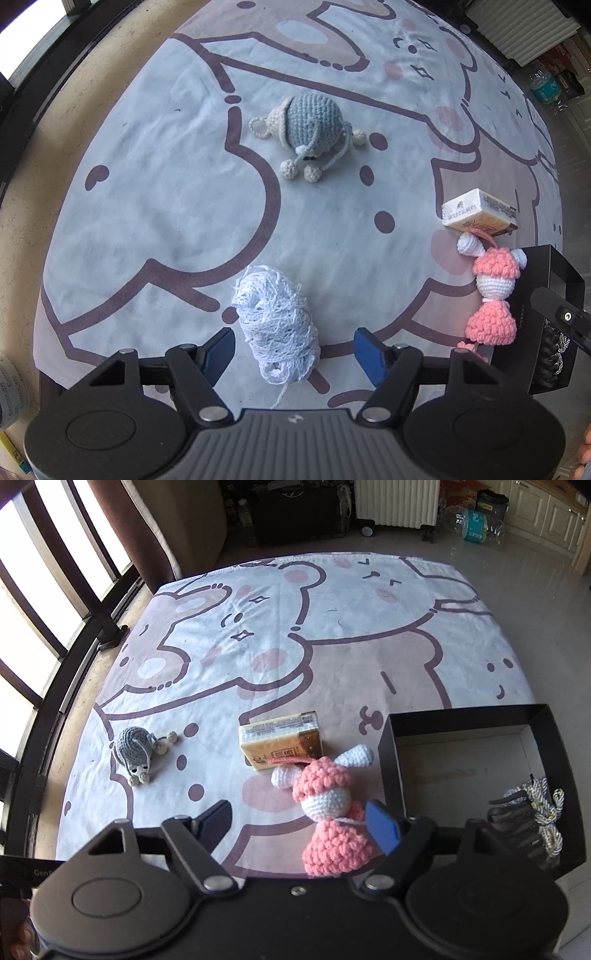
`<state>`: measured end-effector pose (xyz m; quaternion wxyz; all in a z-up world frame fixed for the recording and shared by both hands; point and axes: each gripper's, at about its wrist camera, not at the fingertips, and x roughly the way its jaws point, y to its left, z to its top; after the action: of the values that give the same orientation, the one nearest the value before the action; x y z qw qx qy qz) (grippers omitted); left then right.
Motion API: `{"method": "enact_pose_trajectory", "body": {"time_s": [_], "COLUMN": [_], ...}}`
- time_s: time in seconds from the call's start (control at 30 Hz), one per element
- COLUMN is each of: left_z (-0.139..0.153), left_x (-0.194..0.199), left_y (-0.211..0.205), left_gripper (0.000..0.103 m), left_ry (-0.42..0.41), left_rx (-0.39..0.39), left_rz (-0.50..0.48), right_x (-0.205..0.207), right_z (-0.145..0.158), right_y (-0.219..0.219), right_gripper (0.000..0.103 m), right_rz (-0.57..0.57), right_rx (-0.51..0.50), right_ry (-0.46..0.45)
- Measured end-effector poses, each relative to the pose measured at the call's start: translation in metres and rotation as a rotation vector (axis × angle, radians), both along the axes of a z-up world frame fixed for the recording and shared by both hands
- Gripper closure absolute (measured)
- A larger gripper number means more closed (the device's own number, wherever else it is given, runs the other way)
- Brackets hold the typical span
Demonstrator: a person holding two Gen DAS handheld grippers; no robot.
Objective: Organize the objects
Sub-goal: 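Move the left tool to the white lace bundle while the right tool approaches the pink crochet bunny, then close the left tool on the white lace bundle while the right tool closes on the bunny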
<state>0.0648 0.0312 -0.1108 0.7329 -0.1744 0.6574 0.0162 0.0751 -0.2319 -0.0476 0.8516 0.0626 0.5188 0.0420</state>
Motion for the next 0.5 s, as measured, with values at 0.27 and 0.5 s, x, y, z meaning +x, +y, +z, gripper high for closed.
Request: {"method": "enact_pose_trajectory", "body": {"time_s": [0.27,0.5], "left_z": [-0.013,-0.026], "left_x": [0.004,0.010], "left_y": [-0.010,-0.010], "left_gripper": [0.039,0.040], "left_ry": [0.021,0.041], "left_rx": [-0.006,0.040], "left_rz": [-0.054,-0.066], "right_x": [0.008,0.019], "right_z": [-0.024,-0.044], "right_y": [0.001,0.011], "right_gripper": [0.044,0.047], "right_rz": [0.024,0.089], "right_rx": [-0.039,-0.130], "right_ry": [0.082,0.131]}}
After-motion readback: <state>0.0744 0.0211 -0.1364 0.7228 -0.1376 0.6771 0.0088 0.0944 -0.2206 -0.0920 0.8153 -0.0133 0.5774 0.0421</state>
